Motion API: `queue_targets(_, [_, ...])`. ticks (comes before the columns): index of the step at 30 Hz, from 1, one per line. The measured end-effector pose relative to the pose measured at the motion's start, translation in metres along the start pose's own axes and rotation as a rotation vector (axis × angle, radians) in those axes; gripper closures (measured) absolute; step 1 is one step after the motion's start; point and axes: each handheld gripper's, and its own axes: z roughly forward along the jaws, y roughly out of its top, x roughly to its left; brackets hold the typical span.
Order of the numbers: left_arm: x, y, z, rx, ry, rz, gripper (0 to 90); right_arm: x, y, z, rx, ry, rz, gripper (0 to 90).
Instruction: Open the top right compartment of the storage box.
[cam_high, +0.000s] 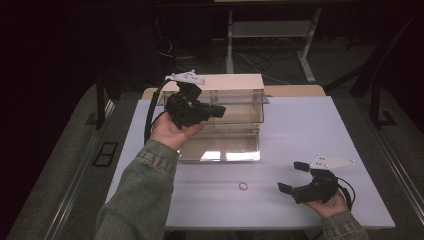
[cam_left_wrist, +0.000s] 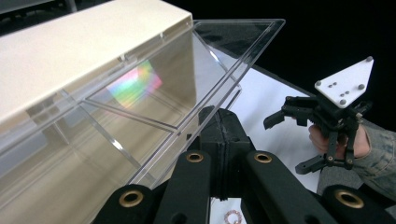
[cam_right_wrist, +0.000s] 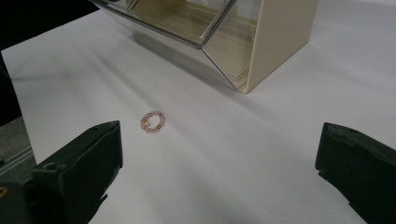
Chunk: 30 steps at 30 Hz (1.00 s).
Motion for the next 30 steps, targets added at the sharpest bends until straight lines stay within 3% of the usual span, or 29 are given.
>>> queue_targets(7, [0.001, 0.007, -0.001, 0.02, -0.005, 0.012, 89.6, 0.0, 0.0, 0.0, 0.0, -0.001, -0.002, 0.4])
queue_targets(22, [0.007, 0.021, -0.005, 0.016, -0.027, 0.019, 89.6, 0.001, 0.0, 0.001, 0.008, 0.008, 0.002, 0.4])
queue_targets(30, [0.006, 0.033, -0.004, 0.048, -0.019, 0.043, 89.6, 0.001, 0.0, 0.002, 0.014, 0.012, 0.001, 0.4])
